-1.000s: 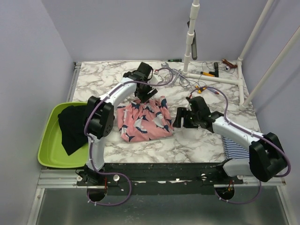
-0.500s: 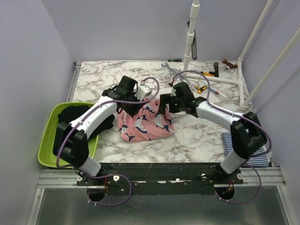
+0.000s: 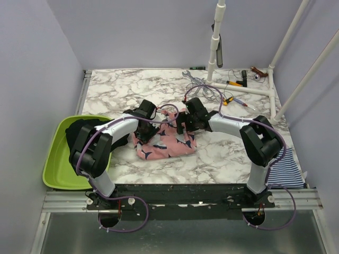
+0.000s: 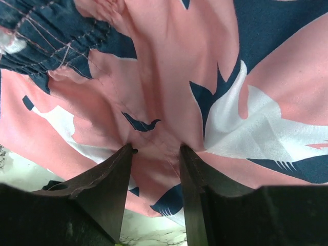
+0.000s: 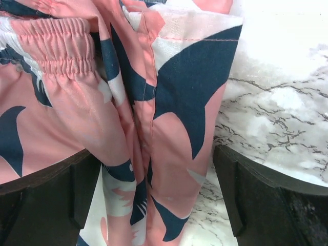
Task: Fold and stack the mixed laundry pile
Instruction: Pick up the shorts from the center of the board.
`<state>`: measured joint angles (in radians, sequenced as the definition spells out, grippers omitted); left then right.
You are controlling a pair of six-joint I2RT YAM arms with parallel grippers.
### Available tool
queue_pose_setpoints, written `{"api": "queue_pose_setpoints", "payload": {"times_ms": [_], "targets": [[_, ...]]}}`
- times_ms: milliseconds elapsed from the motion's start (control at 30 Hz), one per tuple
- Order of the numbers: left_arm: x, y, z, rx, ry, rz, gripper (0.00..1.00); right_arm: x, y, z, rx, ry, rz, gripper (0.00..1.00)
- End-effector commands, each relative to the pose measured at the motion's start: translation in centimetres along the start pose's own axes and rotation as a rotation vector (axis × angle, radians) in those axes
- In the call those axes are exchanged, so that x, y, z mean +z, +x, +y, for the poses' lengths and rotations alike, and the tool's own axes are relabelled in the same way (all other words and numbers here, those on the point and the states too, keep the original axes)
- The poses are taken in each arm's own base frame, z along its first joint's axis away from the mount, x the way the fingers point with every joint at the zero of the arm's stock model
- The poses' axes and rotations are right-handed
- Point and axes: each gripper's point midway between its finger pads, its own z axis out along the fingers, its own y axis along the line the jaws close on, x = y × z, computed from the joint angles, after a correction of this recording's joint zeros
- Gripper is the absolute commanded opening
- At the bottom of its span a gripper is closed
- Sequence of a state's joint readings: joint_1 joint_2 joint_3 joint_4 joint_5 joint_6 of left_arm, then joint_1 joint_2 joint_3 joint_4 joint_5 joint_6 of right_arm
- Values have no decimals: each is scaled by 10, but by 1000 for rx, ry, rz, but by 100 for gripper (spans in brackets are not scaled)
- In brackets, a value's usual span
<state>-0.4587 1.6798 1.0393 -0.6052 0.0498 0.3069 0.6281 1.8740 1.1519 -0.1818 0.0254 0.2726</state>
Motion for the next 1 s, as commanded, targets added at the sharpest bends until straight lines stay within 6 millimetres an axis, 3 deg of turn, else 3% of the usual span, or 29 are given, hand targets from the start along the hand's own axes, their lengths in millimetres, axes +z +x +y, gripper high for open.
{"api": "queue_pose_setpoints", "payload": {"times_ms": [0,167,333,433,567,700,833,967], "targets": [[-1,-7,5,10,-20,-14,44,18,16,-5,50,-54,44,100],[-2,-5,5,12,-9,-18,44,15,27,-3,75,-149,77,86],[-13,-13,9,-19,42,-81,44,7,26,-2,18,-176,76,39],[-31,-24,16,-35,46,-161,50,4,26,8,-21,-243,81,28],[-57,-30,26,-46,15,-246,57,-3,27,0,-52,-203,88,2],[-84,-34,33,-68,7,-330,65,-23,18,-5,-111,-180,70,1],[-96,-47,34,-78,6,-408,75,-49,14,-35,-184,-26,84,1],[-108,-57,26,-53,47,-469,93,-81,30,-69,-264,110,157,0]]}}
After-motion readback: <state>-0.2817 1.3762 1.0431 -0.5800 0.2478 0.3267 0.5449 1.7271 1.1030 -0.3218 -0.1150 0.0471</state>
